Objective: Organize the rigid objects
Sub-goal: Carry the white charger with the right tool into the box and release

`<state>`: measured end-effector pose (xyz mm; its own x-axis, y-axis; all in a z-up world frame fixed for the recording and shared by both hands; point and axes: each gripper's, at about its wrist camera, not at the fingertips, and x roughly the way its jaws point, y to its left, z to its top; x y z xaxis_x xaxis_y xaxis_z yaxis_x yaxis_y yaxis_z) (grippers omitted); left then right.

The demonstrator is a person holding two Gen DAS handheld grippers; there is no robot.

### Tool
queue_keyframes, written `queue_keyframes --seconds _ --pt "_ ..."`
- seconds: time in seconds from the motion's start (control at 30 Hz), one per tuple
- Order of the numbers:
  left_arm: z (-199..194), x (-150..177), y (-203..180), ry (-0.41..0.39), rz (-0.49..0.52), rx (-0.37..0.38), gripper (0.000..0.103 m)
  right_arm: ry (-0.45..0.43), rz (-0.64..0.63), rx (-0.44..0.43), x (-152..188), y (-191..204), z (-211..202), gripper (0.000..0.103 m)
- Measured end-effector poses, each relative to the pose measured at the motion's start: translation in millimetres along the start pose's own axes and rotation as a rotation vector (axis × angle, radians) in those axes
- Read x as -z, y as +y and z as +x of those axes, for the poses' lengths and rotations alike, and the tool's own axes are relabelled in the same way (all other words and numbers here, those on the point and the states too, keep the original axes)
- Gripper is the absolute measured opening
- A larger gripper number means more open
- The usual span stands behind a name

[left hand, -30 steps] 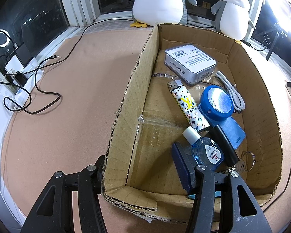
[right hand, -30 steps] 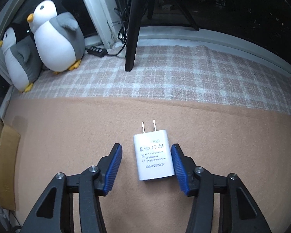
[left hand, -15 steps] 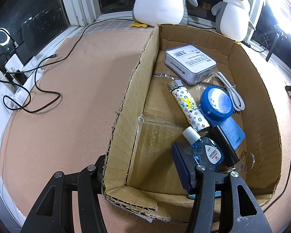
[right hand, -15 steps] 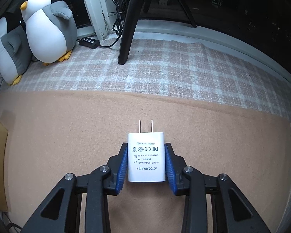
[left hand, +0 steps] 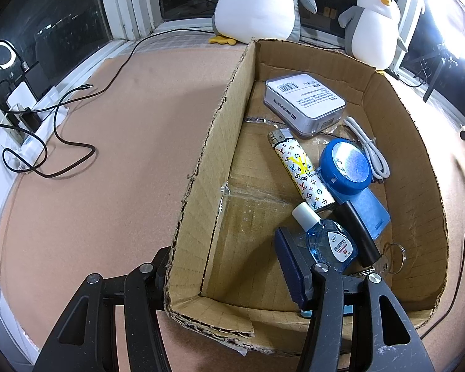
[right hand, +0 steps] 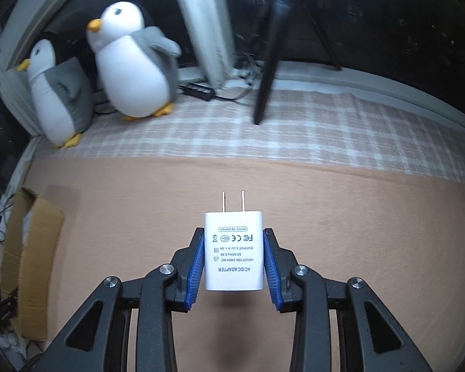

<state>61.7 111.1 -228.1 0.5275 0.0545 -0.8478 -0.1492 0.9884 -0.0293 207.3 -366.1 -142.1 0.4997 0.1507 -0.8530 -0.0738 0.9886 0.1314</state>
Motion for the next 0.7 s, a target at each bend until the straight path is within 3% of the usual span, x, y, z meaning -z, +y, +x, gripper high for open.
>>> queue_keyframes --seconds 0.53,0.7 --pt "0 2 2 -0.004 -0.01 0.014 0.059 -0.041 -0.175 -0.251 6 158 -27 0.032" --pt "0 2 3 -0.005 -0.015 0.021 0.059 -0.031 -0.279 -0.281 8 217 -20 0.032"
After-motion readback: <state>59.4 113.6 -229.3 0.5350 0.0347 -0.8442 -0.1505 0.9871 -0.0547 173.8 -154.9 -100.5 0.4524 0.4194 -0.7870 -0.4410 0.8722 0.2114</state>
